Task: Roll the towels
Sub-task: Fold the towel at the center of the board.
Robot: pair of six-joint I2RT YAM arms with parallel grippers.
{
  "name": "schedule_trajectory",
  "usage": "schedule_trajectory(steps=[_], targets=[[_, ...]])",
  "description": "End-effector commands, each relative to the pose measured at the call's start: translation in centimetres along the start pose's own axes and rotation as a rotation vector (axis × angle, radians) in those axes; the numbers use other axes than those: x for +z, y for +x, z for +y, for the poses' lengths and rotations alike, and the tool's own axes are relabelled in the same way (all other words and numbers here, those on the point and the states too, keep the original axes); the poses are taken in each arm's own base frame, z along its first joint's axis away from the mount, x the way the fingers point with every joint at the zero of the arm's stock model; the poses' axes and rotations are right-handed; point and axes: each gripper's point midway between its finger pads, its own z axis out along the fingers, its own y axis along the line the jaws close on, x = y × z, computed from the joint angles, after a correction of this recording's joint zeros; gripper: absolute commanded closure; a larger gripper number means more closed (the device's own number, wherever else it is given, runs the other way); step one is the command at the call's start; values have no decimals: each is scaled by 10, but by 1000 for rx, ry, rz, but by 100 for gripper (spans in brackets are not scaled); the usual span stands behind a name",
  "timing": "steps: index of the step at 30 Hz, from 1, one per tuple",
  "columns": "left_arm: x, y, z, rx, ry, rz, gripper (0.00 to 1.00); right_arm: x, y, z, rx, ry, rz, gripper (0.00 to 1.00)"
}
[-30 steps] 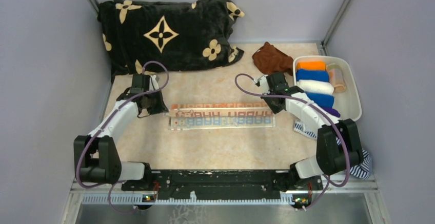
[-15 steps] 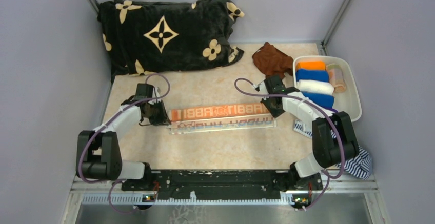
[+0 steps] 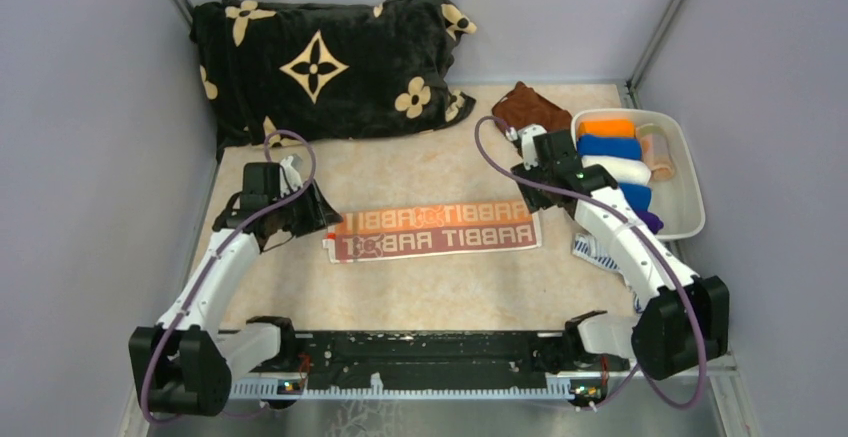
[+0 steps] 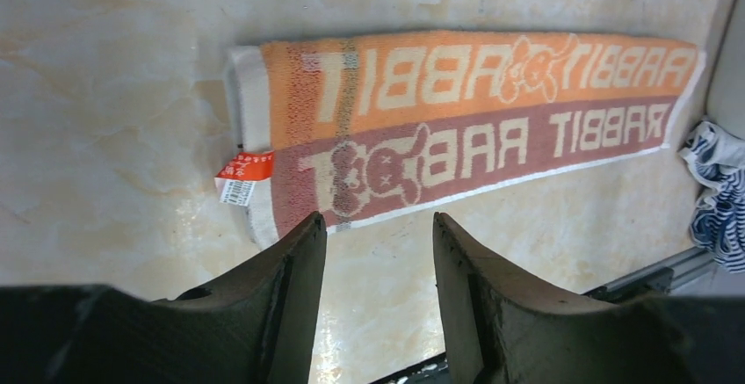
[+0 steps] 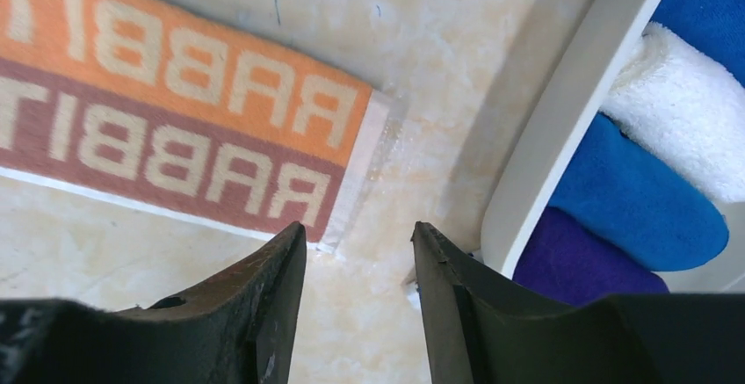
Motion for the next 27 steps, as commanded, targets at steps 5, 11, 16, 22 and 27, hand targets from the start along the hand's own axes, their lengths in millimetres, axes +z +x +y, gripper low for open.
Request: schedule_trajectory(steps=[5,11,16,22,27], targets=[[16,-8,-20,-38,104,12,46,12,-22,38,305,-143,-73,55],[51,-32,-16,-59,81,22,54,42,-35,42,399,-176,-120,58],[85,-36,5,-90,1,70,65,77,-35,33,484,-183,-117,60],[117,-20,45,-123,-136,142,74,115,-8,11,570,-135,-52,63],[123,-6,66,-159,-205,163,72,130,16,0,619,-103,15,63]])
